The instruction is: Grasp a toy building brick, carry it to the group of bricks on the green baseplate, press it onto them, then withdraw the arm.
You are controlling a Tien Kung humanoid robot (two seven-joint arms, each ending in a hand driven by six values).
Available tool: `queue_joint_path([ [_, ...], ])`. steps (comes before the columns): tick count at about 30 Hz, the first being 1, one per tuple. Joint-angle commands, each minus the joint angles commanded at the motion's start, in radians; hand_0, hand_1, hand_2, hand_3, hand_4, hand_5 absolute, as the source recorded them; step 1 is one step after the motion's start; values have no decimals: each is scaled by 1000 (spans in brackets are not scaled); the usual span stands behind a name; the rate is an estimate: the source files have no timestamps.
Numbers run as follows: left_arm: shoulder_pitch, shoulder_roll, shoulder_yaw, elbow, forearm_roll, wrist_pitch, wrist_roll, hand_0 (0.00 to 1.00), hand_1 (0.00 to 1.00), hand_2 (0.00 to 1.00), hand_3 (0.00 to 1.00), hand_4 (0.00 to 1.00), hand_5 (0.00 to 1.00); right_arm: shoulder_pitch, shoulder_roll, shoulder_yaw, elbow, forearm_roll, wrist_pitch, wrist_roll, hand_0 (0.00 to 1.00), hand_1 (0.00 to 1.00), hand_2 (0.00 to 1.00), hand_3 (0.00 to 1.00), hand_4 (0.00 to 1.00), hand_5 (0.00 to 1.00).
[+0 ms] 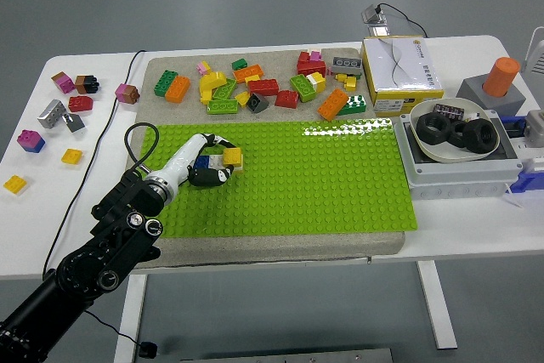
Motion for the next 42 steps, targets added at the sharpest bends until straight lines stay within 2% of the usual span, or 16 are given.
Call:
queue_joint_path([
  [1, 0, 0, 0, 0, 0, 0, 0, 998, 954, 941, 673, 616, 2, 0, 0, 0, 0, 0, 0, 0, 621, 623, 668, 696, 747, 909],
  [12, -2, 0, 1, -2, 23, -18, 16, 998, 957, 948, 709, 644, 2, 0, 1, 2, 0, -1, -3, 3, 621, 623, 668, 696, 747, 908],
  [13, -2, 0, 2, -2, 26, -19, 17, 998, 967, 971, 766, 685, 2, 0, 1, 2, 0, -1, -3, 4, 620, 622, 669, 695, 746, 907],
  [33, -1, -3, 0, -9, 46, -7, 15, 998, 966, 965, 777, 689, 2, 0, 1, 2, 0, -1, -4, 5, 620, 621, 667, 695, 745, 906],
  [36, 5, -1, -5, -29, 57, -9, 19, 998, 966, 965, 777, 689, 2, -1, 0, 2, 0, 0, -4, 6, 620, 621, 667, 695, 745, 906],
  [37, 9, 0, -8, -46, 66, -10, 23, 998, 967, 975, 819, 696, 2, -2, -1, 3, 0, 0, -4, 6, 619, 620, 666, 695, 746, 908],
  [42, 25, 4, -26, -122, 109, -15, 42, 998, 967, 975, 819, 696, 2, -4, -3, 3, 0, 0, -4, 6, 619, 620, 666, 695, 746, 908],
])
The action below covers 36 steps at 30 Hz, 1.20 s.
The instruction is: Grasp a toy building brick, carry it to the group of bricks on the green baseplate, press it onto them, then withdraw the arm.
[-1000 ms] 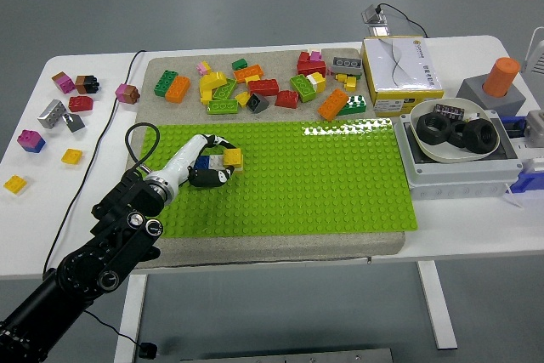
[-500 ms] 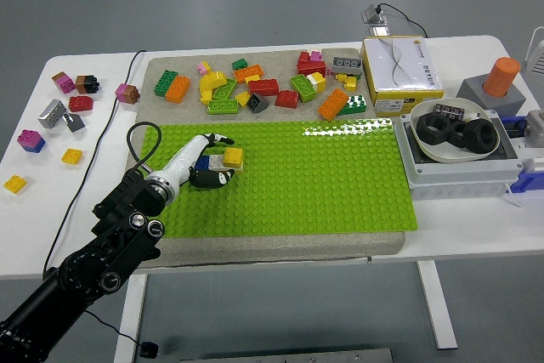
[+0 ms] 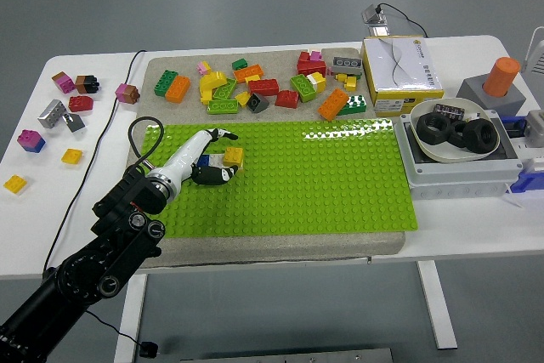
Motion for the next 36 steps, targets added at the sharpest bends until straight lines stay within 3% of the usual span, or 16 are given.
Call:
queue_joint_path([
  [6, 29, 21, -37, -128, 71, 4, 17, 998, 970, 966, 834, 711, 2, -3, -3, 1, 0, 0, -2, 4, 619, 618, 667, 695, 744, 905],
  [7, 41, 33, -47, -162, 86, 9, 17, 998, 922, 902, 809, 722, 2, -4, -3, 1, 0, 2, -2, 4, 619, 618, 663, 695, 745, 906],
  [12, 95, 88, -70, -281, 154, 67, -11, 998, 922, 902, 809, 722, 2, -10, -6, 3, 0, 7, -4, 6, 619, 618, 663, 695, 745, 906],
  [13, 107, 106, -72, -308, 176, 84, -19, 990, 853, 785, 570, 735, 16, -11, -7, 3, 0, 8, -5, 7, 619, 617, 663, 695, 744, 905],
  [18, 161, 180, -75, -426, 284, 110, 9, 990, 853, 785, 570, 735, 16, -14, -13, 11, 0, 4, -8, 9, 619, 617, 663, 695, 744, 905],
  [19, 175, 192, -74, -452, 309, 112, 20, 998, 970, 934, 570, 868, 411, -15, -14, 13, 0, 2, -9, 10, 619, 614, 659, 694, 744, 905],
  [24, 216, 204, -66, -506, 365, 130, 39, 998, 970, 934, 570, 868, 411, -18, -18, 16, 0, 2, -12, 12, 619, 614, 659, 694, 744, 905],
  [25, 220, 202, -64, -508, 368, 135, 40, 998, 998, 998, 637, 875, 851, -18, -19, 16, 0, 2, -13, 13, 619, 615, 650, 694, 744, 905],
  [30, 212, 171, -32, -458, 374, 155, 58, 998, 998, 998, 637, 875, 851, -15, -21, 17, 0, 0, -14, 14, 619, 615, 650, 694, 744, 905],
  [31, 208, 163, -25, -444, 375, 156, 63, 998, 998, 998, 666, 869, 998, -14, -21, 18, 0, -1, -14, 14, 619, 609, 650, 694, 743, 905],
  [36, 191, 128, 0, -364, 371, 164, 73, 998, 998, 998, 666, 869, 998, -12, -22, 18, 0, 0, -15, 14, 619, 609, 650, 694, 743, 905],
])
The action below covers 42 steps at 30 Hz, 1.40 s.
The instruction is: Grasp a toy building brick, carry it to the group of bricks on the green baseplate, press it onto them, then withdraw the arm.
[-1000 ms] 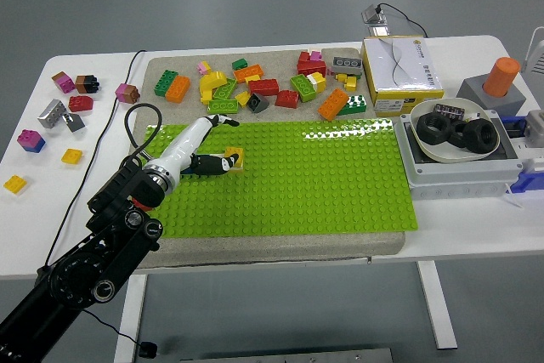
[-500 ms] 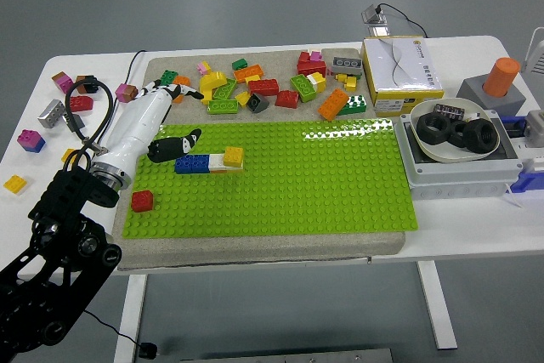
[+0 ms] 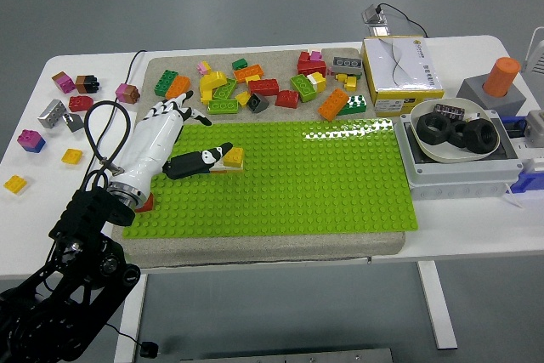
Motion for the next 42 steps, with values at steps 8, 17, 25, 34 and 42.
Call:
queue_joint_path([
  [8, -28, -62, 7, 146, 0, 31, -6, 998, 998, 998, 660, 856, 998, 3, 0, 1, 0, -3, 0, 0, 620, 610, 644, 692, 741, 905],
  [17, -46, -93, 33, 220, -4, 49, -13, 998, 998, 998, 661, 851, 974, 7, 1, 0, 0, -4, 1, -2, 620, 610, 643, 692, 740, 904],
  [25, -50, -101, 66, 222, -8, 57, -16, 998, 998, 998, 656, 834, 935, 7, 1, 0, 0, -6, 2, -3, 619, 609, 644, 691, 738, 902],
  [34, -69, -107, 94, 261, -29, 75, -24, 998, 998, 998, 651, 825, 924, 9, 3, 0, 0, -6, 3, -3, 619, 609, 644, 691, 737, 902],
  [42, -78, -114, 112, 287, -37, 85, -30, 998, 998, 998, 647, 821, 894, 10, 5, 0, 0, -7, 4, -3, 619, 608, 644, 690, 736, 900],
])
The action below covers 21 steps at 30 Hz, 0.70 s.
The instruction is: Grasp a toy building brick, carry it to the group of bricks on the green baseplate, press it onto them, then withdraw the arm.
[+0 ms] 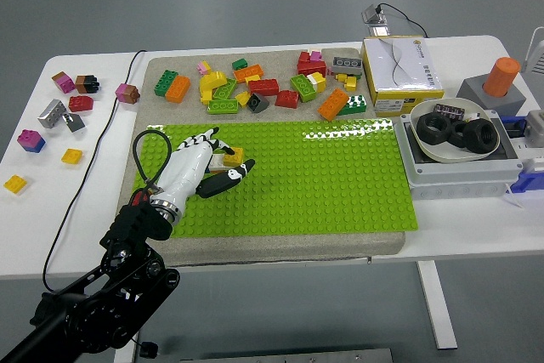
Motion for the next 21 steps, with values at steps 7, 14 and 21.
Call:
queue_joint_path([
  [7, -3, -6, 8, 12, -2, 7, -4, 998, 998, 998, 643, 816, 873, 0, 4, -3, 0, 3, 0, 0, 619, 608, 646, 688, 736, 899],
  [14, -8, -13, 10, 24, 7, 11, 3, 998, 998, 998, 641, 813, 852, 1, 8, -8, 0, 6, 1, -2, 619, 608, 648, 689, 735, 899],
  [21, -11, -18, 9, 34, 10, 13, 10, 998, 998, 998, 634, 807, 838, 0, 9, -11, 0, 10, 2, -2, 619, 607, 648, 689, 735, 899],
])
